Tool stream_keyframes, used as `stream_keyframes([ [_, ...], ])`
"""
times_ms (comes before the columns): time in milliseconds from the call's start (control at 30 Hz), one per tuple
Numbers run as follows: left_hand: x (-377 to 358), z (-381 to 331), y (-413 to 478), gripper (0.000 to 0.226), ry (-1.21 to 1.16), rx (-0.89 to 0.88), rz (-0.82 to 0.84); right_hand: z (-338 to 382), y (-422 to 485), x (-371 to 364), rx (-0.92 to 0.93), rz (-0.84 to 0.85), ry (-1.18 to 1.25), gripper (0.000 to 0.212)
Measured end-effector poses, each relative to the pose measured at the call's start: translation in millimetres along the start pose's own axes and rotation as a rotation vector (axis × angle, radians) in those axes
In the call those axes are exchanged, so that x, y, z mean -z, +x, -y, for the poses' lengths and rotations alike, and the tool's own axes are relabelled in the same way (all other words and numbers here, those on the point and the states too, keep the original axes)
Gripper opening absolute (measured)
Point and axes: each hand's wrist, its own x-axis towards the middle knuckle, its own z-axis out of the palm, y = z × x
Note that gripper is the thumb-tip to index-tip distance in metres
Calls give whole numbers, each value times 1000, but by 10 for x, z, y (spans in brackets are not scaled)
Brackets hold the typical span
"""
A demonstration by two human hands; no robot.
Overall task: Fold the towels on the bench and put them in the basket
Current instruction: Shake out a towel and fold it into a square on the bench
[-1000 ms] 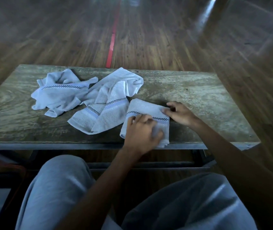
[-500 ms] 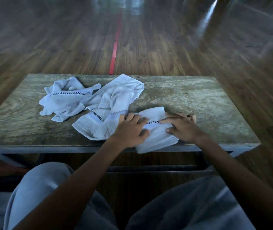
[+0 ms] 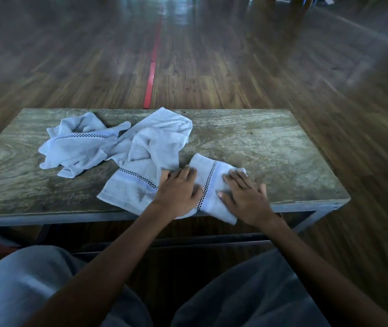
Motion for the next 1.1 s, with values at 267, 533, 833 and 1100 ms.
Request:
stream_keyframes([
  [267, -31, 21, 251, 62, -27, -1, 127, -332, 501, 217, 13, 134, -130, 60],
  [533, -13, 139, 181, 65, -75, -18, 150, -377, 790, 395, 62, 219, -144, 59],
  [833, -73, 42, 671, 64, -142, -6, 212, -285, 740, -15, -76, -66, 82, 60],
  [1100, -205, 150, 493, 70, -140, -47, 81, -364, 857, 12, -52, -49, 72, 59],
])
